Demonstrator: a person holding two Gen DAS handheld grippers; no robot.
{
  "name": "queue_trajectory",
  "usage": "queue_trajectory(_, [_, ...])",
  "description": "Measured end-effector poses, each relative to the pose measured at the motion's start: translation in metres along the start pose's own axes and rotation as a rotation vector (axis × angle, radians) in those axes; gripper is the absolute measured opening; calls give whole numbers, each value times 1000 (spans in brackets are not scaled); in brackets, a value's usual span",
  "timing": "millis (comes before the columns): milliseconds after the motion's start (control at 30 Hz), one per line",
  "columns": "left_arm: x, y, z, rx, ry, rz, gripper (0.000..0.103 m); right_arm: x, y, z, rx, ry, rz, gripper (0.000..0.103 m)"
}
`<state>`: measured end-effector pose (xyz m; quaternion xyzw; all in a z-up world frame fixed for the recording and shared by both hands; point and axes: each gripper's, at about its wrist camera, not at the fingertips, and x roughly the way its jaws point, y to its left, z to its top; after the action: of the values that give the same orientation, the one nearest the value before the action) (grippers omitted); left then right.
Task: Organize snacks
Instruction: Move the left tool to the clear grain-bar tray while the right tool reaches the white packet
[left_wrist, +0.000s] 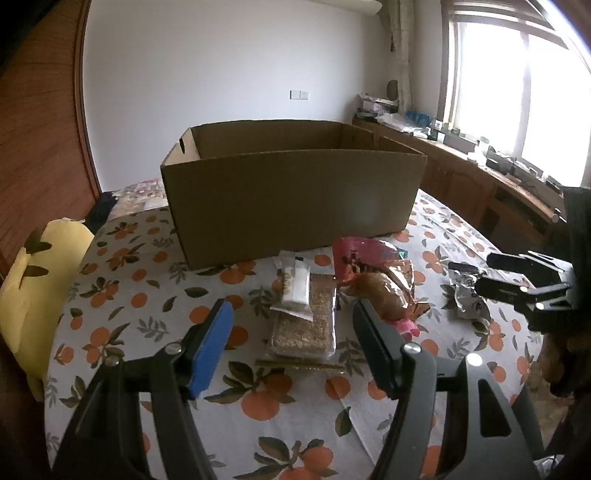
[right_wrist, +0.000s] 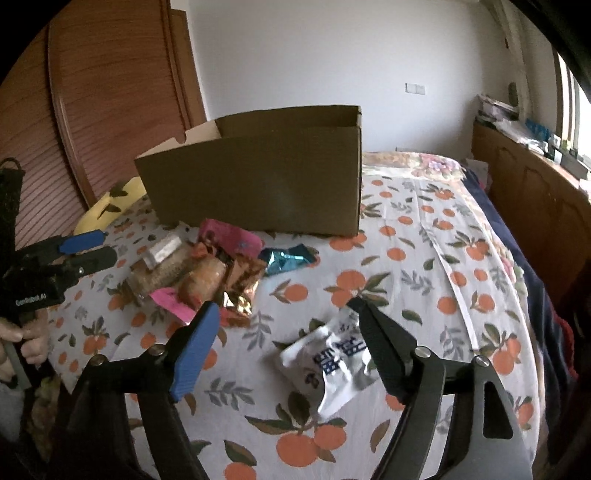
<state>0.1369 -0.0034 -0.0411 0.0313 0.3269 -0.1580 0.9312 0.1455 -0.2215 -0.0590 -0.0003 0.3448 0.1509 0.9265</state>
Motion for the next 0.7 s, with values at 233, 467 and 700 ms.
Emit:
queue_trajectory(233, [14, -2, 5, 20, 10, 11, 68, 7, -9, -16, 49, 18, -30, 89])
queue_trajectory(467, [35, 1, 12, 7, 59, -5, 68, 18, -13, -21, 65, 30, -77, 89])
queue_trajectory(700, [51, -3, 17, 22, 85, -25, 68, 21, -20, -23, 103, 37, -37, 89])
